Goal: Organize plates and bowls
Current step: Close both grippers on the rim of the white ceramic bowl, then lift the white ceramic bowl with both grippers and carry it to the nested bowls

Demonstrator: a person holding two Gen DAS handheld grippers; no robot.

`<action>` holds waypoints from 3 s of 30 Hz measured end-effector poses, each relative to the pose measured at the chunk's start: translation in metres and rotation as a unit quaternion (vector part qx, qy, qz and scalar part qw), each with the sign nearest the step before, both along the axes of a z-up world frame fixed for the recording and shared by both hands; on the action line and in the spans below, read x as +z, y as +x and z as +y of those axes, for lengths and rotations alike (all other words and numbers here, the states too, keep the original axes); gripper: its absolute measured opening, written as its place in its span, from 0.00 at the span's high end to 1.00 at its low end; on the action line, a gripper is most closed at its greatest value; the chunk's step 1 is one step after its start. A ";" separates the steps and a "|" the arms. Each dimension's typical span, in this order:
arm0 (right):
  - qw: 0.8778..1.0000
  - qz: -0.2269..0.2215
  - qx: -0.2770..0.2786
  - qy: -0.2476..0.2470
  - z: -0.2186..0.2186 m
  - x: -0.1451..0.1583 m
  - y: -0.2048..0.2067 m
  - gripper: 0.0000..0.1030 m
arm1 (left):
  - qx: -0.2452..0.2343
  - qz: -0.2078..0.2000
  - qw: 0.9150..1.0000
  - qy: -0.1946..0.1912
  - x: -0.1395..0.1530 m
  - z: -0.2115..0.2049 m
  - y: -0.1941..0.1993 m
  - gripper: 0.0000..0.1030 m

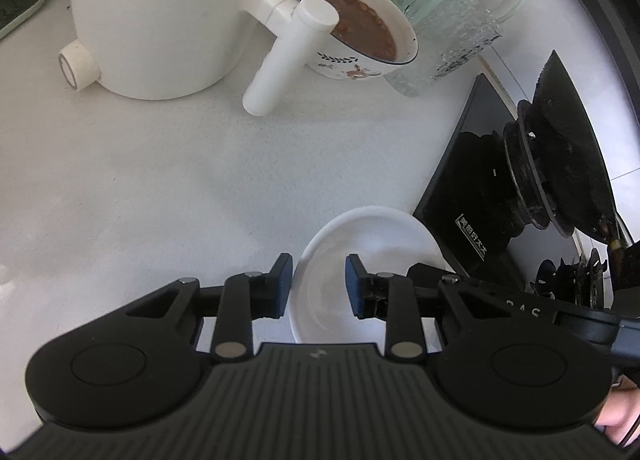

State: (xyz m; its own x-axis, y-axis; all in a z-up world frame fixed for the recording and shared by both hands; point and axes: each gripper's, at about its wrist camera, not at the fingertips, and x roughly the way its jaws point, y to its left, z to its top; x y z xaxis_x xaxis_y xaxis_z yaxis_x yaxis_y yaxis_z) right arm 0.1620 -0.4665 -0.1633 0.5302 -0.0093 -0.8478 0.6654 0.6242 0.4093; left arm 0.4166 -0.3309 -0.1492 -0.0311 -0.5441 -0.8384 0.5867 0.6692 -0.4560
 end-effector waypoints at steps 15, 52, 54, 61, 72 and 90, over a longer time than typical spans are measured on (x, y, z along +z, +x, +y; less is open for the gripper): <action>0.999 -0.031 0.022 0.010 0.021 0.026 -0.018 0.88 | 0.039 -0.013 0.999 -0.007 0.028 0.040 -0.023 0.67; 0.976 -0.065 0.207 -0.002 0.129 0.078 0.030 0.87 | 0.195 -0.057 0.979 0.008 0.090 0.210 -0.051 0.66; 0.974 -0.065 0.217 -0.004 0.137 0.079 0.034 0.87 | 0.206 -0.056 0.977 0.007 0.091 0.222 -0.052 0.66; 0.961 -0.072 0.268 -0.005 0.172 0.083 0.054 0.87 | 0.277 -0.053 0.959 -0.008 0.094 0.272 -0.055 0.66; 0.929 -0.060 0.364 -0.022 0.234 0.079 0.081 0.87 | 0.372 -0.035 0.928 -0.011 0.079 0.340 -0.070 0.66; 0.891 -0.013 0.453 -0.042 0.298 0.041 0.094 0.85 | 0.396 -0.017 0.917 0.036 0.036 0.377 -0.087 0.66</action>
State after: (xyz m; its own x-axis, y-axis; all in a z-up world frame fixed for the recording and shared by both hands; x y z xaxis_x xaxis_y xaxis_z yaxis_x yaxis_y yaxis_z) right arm 0.2561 -0.1685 -0.1220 0.3715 0.3690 -0.8519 -0.1348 0.9293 0.3437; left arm 0.3292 0.0461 -0.1133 0.3765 -0.3285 -0.8662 -0.0842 0.9190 -0.3851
